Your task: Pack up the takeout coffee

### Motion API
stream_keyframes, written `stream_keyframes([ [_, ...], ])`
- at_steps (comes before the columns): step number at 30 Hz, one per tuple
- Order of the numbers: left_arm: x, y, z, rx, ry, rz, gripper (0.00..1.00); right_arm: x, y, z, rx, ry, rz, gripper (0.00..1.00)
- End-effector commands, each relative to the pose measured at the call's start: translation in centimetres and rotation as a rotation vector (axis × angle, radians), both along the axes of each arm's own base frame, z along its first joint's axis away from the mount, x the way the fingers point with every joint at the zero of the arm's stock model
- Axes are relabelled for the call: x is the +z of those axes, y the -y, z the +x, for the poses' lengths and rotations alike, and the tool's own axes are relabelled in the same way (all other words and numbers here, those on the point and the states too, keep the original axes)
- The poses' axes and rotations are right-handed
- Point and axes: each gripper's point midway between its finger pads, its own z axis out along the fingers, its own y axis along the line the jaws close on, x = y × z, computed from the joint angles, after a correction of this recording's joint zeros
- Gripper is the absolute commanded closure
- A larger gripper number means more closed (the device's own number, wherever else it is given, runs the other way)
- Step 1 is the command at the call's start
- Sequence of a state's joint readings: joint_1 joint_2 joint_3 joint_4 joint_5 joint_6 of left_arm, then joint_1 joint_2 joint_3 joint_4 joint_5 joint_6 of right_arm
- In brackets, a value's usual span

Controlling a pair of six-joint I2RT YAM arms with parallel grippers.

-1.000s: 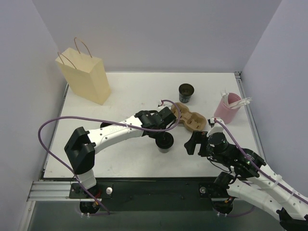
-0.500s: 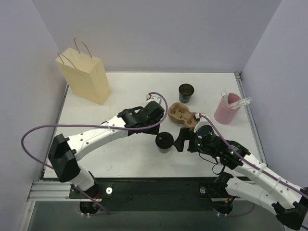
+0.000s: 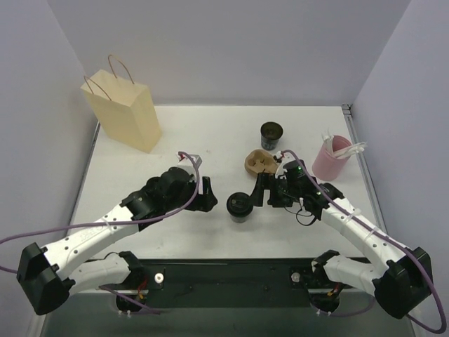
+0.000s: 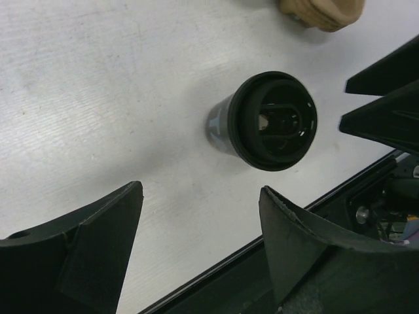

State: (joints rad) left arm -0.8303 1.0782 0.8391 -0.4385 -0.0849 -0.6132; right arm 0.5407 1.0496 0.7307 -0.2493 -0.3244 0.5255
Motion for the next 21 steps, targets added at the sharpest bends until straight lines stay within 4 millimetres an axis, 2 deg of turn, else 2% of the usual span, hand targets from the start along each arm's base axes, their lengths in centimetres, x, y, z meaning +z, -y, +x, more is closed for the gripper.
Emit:
stream_keyframes([
  [1,3.8,1.7,0.5,-0.077,0.14,-0.155,0.14,2.3,-2.1,0.6,0.106,0.021,0.095,0.14],
  [9,3.2,1.7,-0.1,-0.11,0.127,-0.161,0.13,0.7,-2.2,1.5,0.108,-0.021,0.058,0.18],
  [18,2.1,2.2,-0.3,-0.114,0.1,-0.177,0.14,-0.7,-3.2,2.3,0.116,-0.062,0.073,0.28],
  [21,1.6,2.0,-0.3,-0.099,0.093,-0.17,0.14,-1.3,-3.7,2.3,0.116,-0.08,0.087,0.34],
])
